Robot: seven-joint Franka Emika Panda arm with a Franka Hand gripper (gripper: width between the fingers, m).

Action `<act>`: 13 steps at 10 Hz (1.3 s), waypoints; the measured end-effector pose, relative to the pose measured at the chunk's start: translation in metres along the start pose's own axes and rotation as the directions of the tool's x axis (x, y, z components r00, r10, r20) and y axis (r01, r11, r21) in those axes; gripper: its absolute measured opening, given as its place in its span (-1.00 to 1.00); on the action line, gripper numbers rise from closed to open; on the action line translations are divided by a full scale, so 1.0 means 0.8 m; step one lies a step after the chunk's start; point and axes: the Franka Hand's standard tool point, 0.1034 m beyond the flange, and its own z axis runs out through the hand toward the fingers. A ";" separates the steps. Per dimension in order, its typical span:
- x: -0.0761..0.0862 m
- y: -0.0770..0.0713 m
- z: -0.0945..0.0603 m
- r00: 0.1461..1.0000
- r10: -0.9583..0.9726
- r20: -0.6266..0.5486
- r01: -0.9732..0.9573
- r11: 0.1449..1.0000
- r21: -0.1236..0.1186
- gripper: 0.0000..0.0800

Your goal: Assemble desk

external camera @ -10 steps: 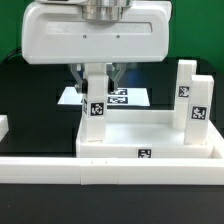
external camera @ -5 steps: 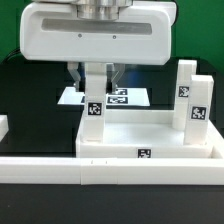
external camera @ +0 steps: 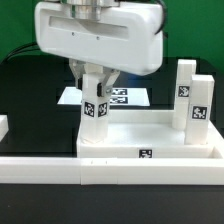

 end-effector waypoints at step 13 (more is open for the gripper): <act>-0.002 -0.006 0.002 0.918 -0.397 0.000 0.397 0.918 -0.007 0.62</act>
Offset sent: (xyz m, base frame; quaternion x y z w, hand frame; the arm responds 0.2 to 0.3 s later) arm 0.0000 0.0000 0.0000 0.0000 0.0000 0.1938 0.9810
